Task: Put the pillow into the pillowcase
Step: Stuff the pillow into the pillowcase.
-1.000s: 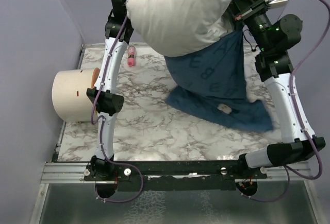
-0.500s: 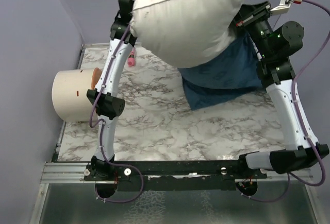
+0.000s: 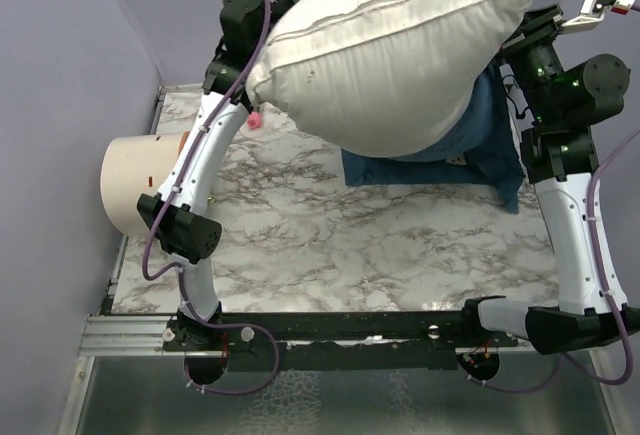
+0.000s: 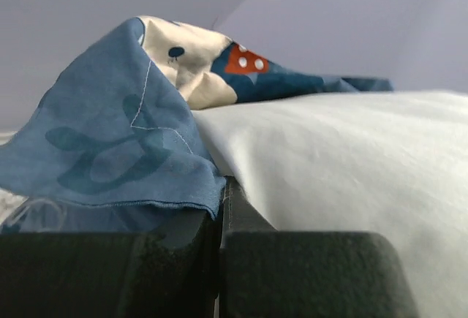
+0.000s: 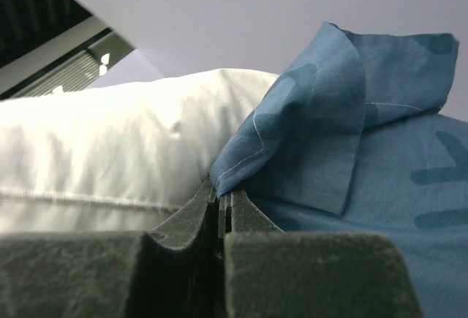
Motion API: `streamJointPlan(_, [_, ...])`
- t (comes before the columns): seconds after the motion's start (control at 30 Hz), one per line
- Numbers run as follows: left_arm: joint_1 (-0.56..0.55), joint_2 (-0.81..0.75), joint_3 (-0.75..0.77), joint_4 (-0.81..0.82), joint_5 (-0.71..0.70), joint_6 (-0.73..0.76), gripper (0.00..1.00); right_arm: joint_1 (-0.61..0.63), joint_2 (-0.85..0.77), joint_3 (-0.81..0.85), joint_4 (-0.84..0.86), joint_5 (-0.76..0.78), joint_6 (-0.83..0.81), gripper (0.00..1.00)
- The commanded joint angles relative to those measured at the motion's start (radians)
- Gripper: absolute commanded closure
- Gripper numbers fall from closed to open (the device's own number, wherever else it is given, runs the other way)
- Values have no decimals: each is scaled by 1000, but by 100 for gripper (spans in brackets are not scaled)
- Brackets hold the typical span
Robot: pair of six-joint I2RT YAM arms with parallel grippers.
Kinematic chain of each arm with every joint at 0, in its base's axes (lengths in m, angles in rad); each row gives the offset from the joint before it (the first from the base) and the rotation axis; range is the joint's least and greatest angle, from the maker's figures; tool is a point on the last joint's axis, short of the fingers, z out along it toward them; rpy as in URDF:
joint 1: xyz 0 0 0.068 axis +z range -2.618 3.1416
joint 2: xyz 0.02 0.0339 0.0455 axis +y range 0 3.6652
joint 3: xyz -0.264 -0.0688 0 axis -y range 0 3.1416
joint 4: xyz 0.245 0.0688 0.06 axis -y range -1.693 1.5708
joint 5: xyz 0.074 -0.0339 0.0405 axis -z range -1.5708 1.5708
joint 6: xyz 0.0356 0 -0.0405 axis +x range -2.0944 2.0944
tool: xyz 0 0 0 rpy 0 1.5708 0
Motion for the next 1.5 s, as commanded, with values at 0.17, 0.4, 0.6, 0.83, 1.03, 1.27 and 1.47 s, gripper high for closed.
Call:
streamJointPlan(0.17, [18, -228, 68, 262, -110, -14, 100, 48, -224, -73, 107, 48, 164, 99])
streamJointPlan(0.4, [67, 96, 98, 212, 8, -165, 100, 48, -145, -437, 115, 123, 255, 96])
streamJointPlan(0.6, [46, 310, 153, 153, 39, -164, 100, 47, -151, -612, 85, 319, 170, 89])
streamJointPlan(0.83, [42, 578, 463, -8, 84, -142, 100, 41, -255, -647, 44, 582, -171, 35])
streamJointPlan(1.03, [40, 654, 551, 35, 139, -142, 100, 39, -397, -617, 136, 710, -617, 3])
streamJointPlan(1.27, [41, 614, 537, 88, 130, -113, 100, 39, -486, -534, 176, 334, -906, 1])
streamJointPlan(1.47, [32, 591, 510, 81, 113, -91, 100, 39, -389, -322, 44, -279, -904, 0])
